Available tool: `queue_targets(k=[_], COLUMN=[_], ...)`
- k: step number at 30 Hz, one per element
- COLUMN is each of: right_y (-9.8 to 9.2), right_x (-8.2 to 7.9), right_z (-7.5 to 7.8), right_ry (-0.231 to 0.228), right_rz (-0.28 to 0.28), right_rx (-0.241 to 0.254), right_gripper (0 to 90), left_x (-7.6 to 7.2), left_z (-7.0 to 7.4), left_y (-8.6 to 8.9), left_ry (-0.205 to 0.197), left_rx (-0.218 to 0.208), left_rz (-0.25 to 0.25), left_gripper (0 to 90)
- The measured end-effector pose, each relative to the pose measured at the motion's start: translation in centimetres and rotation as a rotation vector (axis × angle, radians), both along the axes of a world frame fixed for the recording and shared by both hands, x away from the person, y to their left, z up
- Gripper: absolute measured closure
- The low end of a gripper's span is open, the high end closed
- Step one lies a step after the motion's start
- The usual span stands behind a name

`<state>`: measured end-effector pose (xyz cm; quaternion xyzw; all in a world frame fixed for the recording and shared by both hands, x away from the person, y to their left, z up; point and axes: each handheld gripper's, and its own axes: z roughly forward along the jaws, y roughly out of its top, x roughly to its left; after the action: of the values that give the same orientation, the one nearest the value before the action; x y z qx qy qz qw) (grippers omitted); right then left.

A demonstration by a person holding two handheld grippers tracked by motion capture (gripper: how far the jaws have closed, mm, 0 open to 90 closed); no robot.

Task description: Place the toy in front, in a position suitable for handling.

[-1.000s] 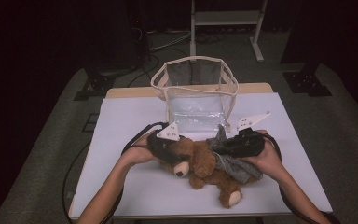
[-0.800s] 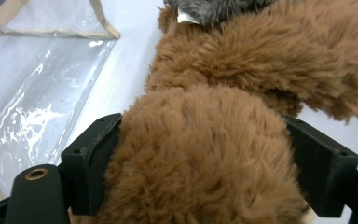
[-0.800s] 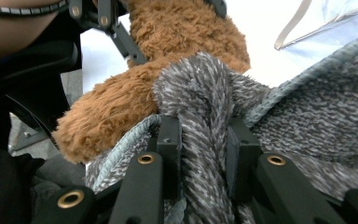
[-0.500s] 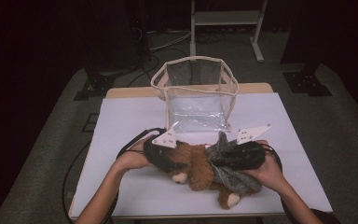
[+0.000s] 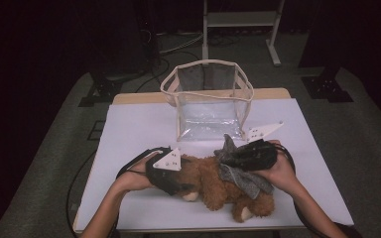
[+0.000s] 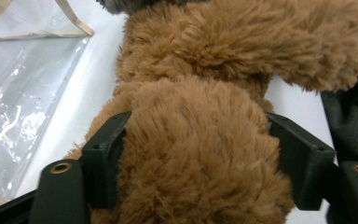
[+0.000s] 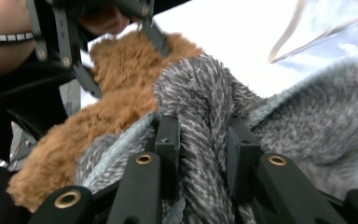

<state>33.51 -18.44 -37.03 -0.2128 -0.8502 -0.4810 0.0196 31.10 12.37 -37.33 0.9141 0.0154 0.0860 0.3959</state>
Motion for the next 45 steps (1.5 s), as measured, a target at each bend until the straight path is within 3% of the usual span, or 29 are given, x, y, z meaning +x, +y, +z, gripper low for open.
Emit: queue_targets(k=[4, 10, 12, 13, 14, 18, 23, 25, 27, 31, 36, 41, 45], right_y=[0.3, 0.8, 0.8, 0.8, 0.7, 0.4, 0.0, 0.1, 0.6, 0.6, 0.4, 0.3, 0.2], right_x=[-1.0, -2.6, -2.8, -2.8, -2.8, -2.5, -1.6, -1.5, -1.7, -2.4, -2.8, -2.5, -2.4], right_z=[-0.3, -0.1, -0.1, -0.1, -0.1, 0.2, 1.4, 1.2, 0.6, -0.2, -0.3, -0.5, -0.6], right_ry=[-0.018, -0.064, -0.075, -0.074, -0.072, -0.051, -0.068, -0.052, -0.051, -0.045, -0.048, -0.039, -0.034], right_rz=[0.008, 0.029, 0.030, 0.028, 0.026, 0.033, 0.007, 0.005, 0.012, 0.009, 0.014, 0.010, 0.007], right_rx=[-0.005, -0.040, -0.041, -0.038, -0.034, 0.000, 0.035, 0.032, 0.006, 0.007, 0.009, 0.022, 0.026], right_gripper=[70.0, 70.1, 70.1, 70.1, 70.1, 70.1, 69.7, 69.5, 69.3, 69.5, 69.5, 69.5, 69.5], left_x=[0.1, 0.0, 0.1, 0.2, 0.2, -0.3, -0.9, -1.1, -1.0, -0.5, 0.0, 0.2, 0.6], left_z=[0.8, 1.6, 1.3, 0.9, 0.5, 0.2, 0.3, 0.3, 0.4, 0.5, -0.1, -0.8, -1.2], left_y=[0.2, -0.3, -0.5, -0.6, -0.6, -0.1, 0.3, 0.4, 0.4, -0.2, -1.9, -3.2, -3.5], left_ry=[0.042, 0.031, 0.037, 0.041, 0.047, 0.046, 0.039, 0.038, 0.036, 0.039, 0.035, 0.020, 0.032], left_rx=[-0.039, -0.041, -0.002, 0.035, 0.040, 0.017, 0.026, 0.024, 0.024, 0.013, 0.071, 0.114, 0.115], left_rz=[0.000, -0.020, -0.008, -0.007, -0.015, -0.024, -0.042, -0.042, -0.042, -0.031, -0.009, -0.019, -0.013], left_gripper=[19.1, 16.0, 16.7, 20.0, 22.3, 28.0, 28.6, 28.2, 25.5, 12.3, 4.2, 3.6, 3.3])
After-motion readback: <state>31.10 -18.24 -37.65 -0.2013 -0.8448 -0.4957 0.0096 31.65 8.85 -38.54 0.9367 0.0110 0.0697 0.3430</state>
